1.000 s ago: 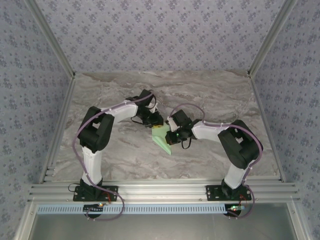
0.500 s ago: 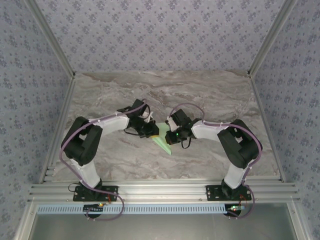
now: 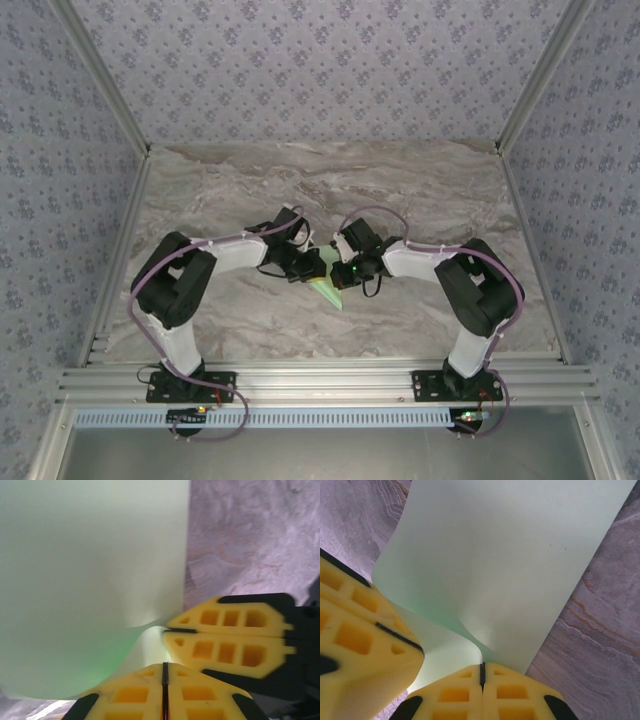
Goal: Fold a paper plane with a square sheet of paper (fold left side to right side)
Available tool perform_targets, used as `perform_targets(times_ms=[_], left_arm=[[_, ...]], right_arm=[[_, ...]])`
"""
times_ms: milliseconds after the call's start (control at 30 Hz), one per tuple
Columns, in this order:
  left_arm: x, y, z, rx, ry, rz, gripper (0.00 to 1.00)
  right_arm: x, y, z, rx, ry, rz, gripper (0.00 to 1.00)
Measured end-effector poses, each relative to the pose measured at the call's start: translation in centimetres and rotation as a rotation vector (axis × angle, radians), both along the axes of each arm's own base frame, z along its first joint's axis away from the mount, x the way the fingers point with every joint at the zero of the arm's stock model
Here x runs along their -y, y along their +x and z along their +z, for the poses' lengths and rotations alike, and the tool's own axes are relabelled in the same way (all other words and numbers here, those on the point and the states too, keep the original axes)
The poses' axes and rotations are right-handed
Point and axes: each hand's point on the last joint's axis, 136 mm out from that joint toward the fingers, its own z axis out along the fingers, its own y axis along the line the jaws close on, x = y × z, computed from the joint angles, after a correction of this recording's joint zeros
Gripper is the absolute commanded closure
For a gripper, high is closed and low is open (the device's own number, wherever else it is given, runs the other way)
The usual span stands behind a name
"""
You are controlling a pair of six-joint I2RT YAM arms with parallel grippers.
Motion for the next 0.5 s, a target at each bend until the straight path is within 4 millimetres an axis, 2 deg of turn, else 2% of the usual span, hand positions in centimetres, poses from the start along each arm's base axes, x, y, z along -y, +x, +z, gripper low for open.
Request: perform_targets(times_ms=[167, 400, 433, 500], left_arm=[[-1.1, -0.8, -2.1, -0.03, 0.056, 0.011, 0.92], [-1.2, -0.8, -2.3, -0.026, 0.06, 0.006, 0.92], [-1.2, -0.8, -2.3, -0.025, 0.059, 0.006, 0.92], [-1.2, -0.8, -2.4, -0.023, 0.057, 0.006, 0.93]], right_arm=[[0.0, 0.0, 0.0, 0.001, -0.001, 0.001, 1.0], [0.0, 0.0, 0.0, 0.001, -0.003, 0.004, 1.0], [0.0, 0.0, 0.0, 0.001, -0.004, 0.005, 0.99], [0.0, 0.0, 0.1, 0.0, -0.007, 0.006, 0.89]])
